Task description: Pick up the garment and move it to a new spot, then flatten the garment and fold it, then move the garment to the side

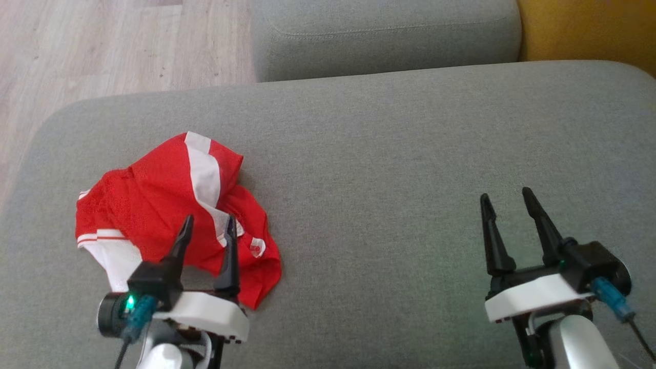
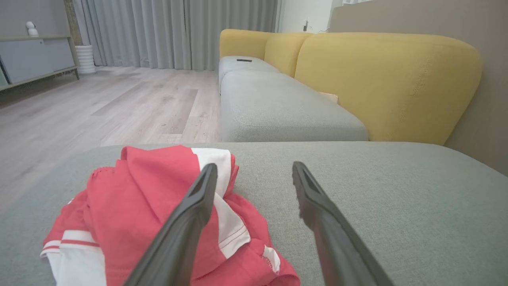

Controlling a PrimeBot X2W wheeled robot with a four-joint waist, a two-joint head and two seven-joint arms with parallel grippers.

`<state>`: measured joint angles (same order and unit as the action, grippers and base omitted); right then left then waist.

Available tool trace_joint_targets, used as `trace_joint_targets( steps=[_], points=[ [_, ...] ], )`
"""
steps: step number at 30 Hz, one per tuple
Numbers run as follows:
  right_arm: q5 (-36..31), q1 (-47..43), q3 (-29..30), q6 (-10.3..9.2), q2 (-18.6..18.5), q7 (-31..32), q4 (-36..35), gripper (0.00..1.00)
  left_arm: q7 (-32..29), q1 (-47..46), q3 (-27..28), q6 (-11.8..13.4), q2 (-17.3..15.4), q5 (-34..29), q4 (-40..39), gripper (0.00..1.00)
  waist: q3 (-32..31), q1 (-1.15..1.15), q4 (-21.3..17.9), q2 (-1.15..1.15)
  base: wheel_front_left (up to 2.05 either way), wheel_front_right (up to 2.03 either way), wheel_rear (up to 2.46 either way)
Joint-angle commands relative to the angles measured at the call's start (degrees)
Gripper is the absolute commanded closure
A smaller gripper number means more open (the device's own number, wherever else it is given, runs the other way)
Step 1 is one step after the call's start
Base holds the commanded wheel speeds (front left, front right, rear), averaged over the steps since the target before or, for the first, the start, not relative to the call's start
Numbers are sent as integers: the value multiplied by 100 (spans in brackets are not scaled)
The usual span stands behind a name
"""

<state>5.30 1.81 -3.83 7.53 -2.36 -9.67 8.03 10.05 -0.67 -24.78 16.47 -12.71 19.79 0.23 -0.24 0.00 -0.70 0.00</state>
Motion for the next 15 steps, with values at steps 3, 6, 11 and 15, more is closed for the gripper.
trace_joint_targets(
  steps=[3, 6, 11, 15],
  points=[
    [-216, 240, -256, -3, -44, -136, -247, 0, 102, -396, 66, 111, -119, -244, -371, 0, 6, 0, 1, 0, 0, 0, 0],
    [-160, 235, -302, -4, -45, -187, -291, 0, 153, -352, 70, 90, -108, -266, -456, 0, 11, 0, 1, 0, 0, 0, 0],
    [106, 198, -269, -4, -47, -271, -316, 0, 236, -213, 308, -123, 25, -264, -440, 0, 20, 0, 1, 0, 0, 0, 0],
    [306, 160, -235, -4, -48, -338, -247, 0, 303, -22, 761, -407, 384, -138, -431, 0, 22, 0, 14, 0, 0, 0, 0]
  ],
)
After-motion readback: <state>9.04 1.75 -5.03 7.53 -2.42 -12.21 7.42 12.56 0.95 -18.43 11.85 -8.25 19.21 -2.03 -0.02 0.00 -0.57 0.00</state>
